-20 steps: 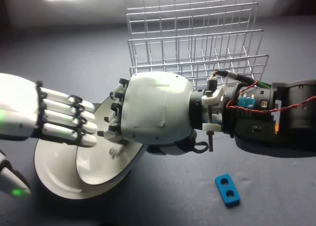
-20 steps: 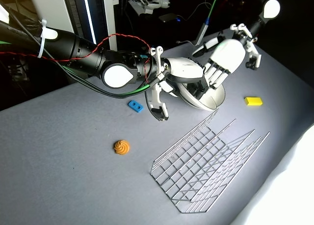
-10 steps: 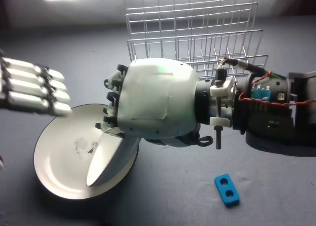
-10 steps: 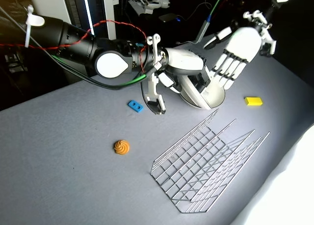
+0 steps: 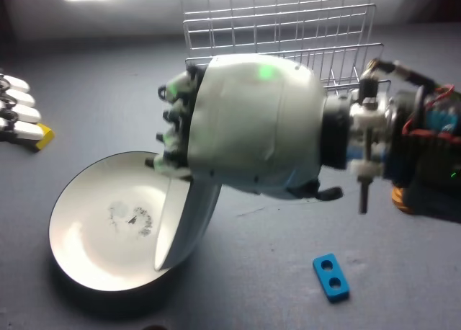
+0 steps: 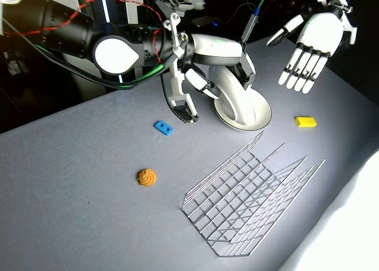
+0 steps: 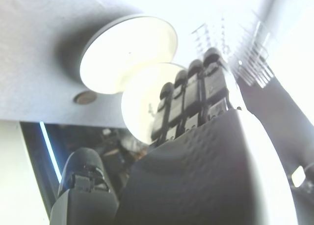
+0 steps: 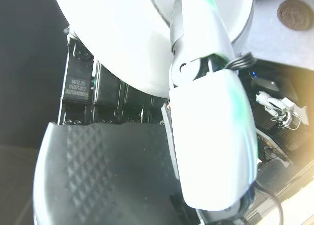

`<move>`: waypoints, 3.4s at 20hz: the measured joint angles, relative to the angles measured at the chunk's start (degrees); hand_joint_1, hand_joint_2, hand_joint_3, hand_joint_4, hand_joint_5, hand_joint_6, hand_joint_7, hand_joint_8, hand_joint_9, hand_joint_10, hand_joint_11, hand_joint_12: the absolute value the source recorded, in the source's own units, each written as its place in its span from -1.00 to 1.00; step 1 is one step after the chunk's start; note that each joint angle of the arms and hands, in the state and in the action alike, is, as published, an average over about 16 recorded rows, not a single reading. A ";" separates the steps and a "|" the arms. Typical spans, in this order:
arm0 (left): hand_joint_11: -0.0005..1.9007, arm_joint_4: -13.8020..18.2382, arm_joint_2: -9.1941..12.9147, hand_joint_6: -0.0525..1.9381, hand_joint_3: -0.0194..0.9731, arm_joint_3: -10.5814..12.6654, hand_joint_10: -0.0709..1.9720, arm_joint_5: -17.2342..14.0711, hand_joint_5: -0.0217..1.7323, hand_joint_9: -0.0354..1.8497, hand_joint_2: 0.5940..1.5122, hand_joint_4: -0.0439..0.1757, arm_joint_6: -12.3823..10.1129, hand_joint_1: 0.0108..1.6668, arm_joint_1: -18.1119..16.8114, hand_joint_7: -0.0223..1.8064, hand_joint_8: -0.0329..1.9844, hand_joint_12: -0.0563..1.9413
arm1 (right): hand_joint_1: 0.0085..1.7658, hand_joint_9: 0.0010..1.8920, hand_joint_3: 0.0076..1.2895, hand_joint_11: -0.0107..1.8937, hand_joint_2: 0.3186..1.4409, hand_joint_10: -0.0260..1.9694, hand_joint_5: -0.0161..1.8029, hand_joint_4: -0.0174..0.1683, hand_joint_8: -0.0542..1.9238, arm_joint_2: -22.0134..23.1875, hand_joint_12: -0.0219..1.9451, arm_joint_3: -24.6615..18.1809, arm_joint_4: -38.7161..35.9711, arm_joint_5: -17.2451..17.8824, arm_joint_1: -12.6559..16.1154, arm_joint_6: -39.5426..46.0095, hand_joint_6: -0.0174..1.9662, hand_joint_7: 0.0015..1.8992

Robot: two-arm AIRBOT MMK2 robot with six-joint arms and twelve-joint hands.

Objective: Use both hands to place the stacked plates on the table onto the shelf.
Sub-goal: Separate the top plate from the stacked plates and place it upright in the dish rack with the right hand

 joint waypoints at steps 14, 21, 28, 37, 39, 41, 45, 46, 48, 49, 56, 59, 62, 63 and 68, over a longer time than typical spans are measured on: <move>-0.97 7.00 1.41 -0.94 -0.93 0.57 -0.93 -1.67 -0.91 -0.93 0.10 -0.54 -4.92 -0.98 -9.26 -0.92 -0.96 -0.94 | 0.50 0.01 -0.99 -0.24 0.23 0.23 -0.02 -0.84 -0.02 11.03 0.29 -2.46 9.74 -3.63 10.84 19.25 0.05 0.05; -0.98 8.26 1.51 -0.94 -0.93 -0.05 -0.93 -1.98 -0.91 -0.93 0.10 -0.54 -5.27 -0.98 -10.62 -0.92 -0.96 -0.94 | 0.51 0.04 -0.99 -0.22 0.23 0.20 -0.04 -0.85 -0.04 12.60 0.25 0.99 21.57 -9.53 13.90 26.40 0.05 0.05; -0.98 8.91 1.53 -0.94 -0.93 -0.40 -0.92 -2.34 -0.92 -0.94 0.09 -0.53 -5.28 -0.98 -11.59 -0.93 -0.96 -0.94 | 0.53 0.05 -0.99 -0.21 0.23 0.19 -0.05 -0.84 -0.04 12.68 0.21 5.26 33.69 -15.03 16.34 27.36 0.07 0.05; -0.97 9.81 1.39 -0.94 -0.93 -1.46 -0.92 -2.14 -0.91 -0.94 0.09 -0.54 -4.71 -0.98 -12.07 -0.93 -0.96 -0.94 | 0.54 0.04 -0.99 -0.21 0.23 0.20 -0.05 -0.84 -0.03 10.45 0.21 10.92 38.59 -18.54 18.56 29.10 0.07 0.04; -0.97 9.58 1.28 -0.94 -0.93 -1.96 -0.92 -1.88 -0.91 -0.94 0.09 -0.54 -4.21 -0.98 -11.44 -0.93 -0.96 -0.94 | 0.54 0.04 -0.99 -0.21 0.23 0.20 -0.05 -0.84 -0.03 9.59 0.21 12.41 38.70 -18.93 18.78 29.58 0.07 0.04; -0.97 9.11 1.12 -0.94 -0.93 -2.46 -0.92 -1.52 -0.91 -0.94 0.09 -0.54 -3.55 -0.98 -10.40 -0.93 -0.96 -0.94 | 0.54 0.04 -0.99 -0.21 0.23 0.20 -0.04 -0.84 -0.04 8.72 0.22 13.94 38.70 -19.06 18.82 30.08 0.06 0.04; -0.97 7.45 0.47 -0.94 -0.93 -3.53 -0.93 -0.57 -0.91 -0.94 0.09 -0.55 -1.78 -0.99 -7.30 -0.93 -0.96 -0.94 | 0.54 0.03 -0.99 -0.21 0.23 0.21 -0.03 -0.85 -0.03 7.10 0.24 16.79 38.70 -18.81 18.36 31.08 0.04 0.03; -0.97 6.89 0.27 -0.94 -0.93 -3.82 -0.93 -0.31 -0.91 -0.94 0.09 -0.55 -1.26 -0.99 -6.37 -0.93 -0.96 -0.94 | 0.54 0.02 -0.99 -0.21 0.23 0.21 -0.03 -0.85 -0.02 6.70 0.25 17.48 38.70 -18.73 18.12 31.26 0.04 0.03; -0.97 5.69 -0.12 -0.94 -0.93 -4.40 -0.93 0.23 -0.91 -0.94 0.10 -0.55 -0.13 -0.99 -4.38 -0.93 -0.96 -0.94 | 0.54 0.02 -0.99 -0.22 0.23 0.21 -0.03 -0.86 -0.02 5.89 0.25 18.86 38.58 -18.54 17.53 31.81 0.04 0.02; -0.97 5.01 -0.32 -0.94 -0.93 -4.66 -0.93 0.52 -0.91 -0.94 0.10 -0.55 0.48 -0.98 -3.28 -0.93 -0.96 -0.94 | 0.54 0.02 -0.99 -0.22 0.24 0.22 -0.03 -0.87 -0.02 5.49 0.25 19.59 37.64 -18.37 17.18 33.01 0.03 0.02; -0.97 0.36 -1.98 -0.94 -0.93 -5.50 -0.93 2.28 -0.91 -0.94 0.11 -0.56 4.61 -0.99 4.00 -0.93 -0.96 -0.94 | 0.54 0.01 -0.99 -0.22 0.25 0.22 -0.05 -0.90 0.00 3.18 0.24 24.29 23.27 -14.88 14.15 49.99 0.04 0.02; -0.97 -1.09 -2.62 -0.94 -0.93 -5.72 -0.92 3.04 -0.91 -0.94 0.11 -0.57 6.04 -0.99 6.25 -0.94 -0.96 -0.94 | 0.54 0.01 -0.99 -0.23 0.26 0.21 -0.06 -0.91 0.00 2.06 0.23 26.16 17.63 -13.99 13.13 57.24 0.04 0.02; -0.98 -2.26 -3.18 -0.94 -0.93 -5.84 -0.92 3.96 -0.91 -0.94 0.12 -0.56 7.31 -0.99 8.20 -0.94 -0.96 -0.94 | 0.54 0.02 -0.99 -0.23 0.27 0.21 -0.07 -0.91 0.00 0.92 0.22 28.06 12.35 -13.36 12.27 64.31 0.04 0.03; -0.98 -2.62 -3.36 -0.94 -0.93 -5.83 -0.92 4.30 -0.91 -0.94 0.12 -0.56 7.67 -0.99 8.80 -0.94 -0.96 -0.94 | 0.54 0.02 -0.99 -0.23 0.27 0.20 -0.07 -0.91 0.00 0.56 0.22 28.66 10.61 -13.17 11.98 66.62 0.04 0.03; -0.98 -3.69 -4.23 -0.94 -0.93 -5.53 -0.93 6.08 -0.90 -0.94 0.12 -0.56 8.80 -0.99 10.87 -0.94 -0.96 -0.94 | 0.54 0.03 -0.99 -0.23 0.28 0.20 -0.07 -0.91 0.00 -1.30 0.22 31.28 9.44 -13.43 10.60 70.40 0.04 0.04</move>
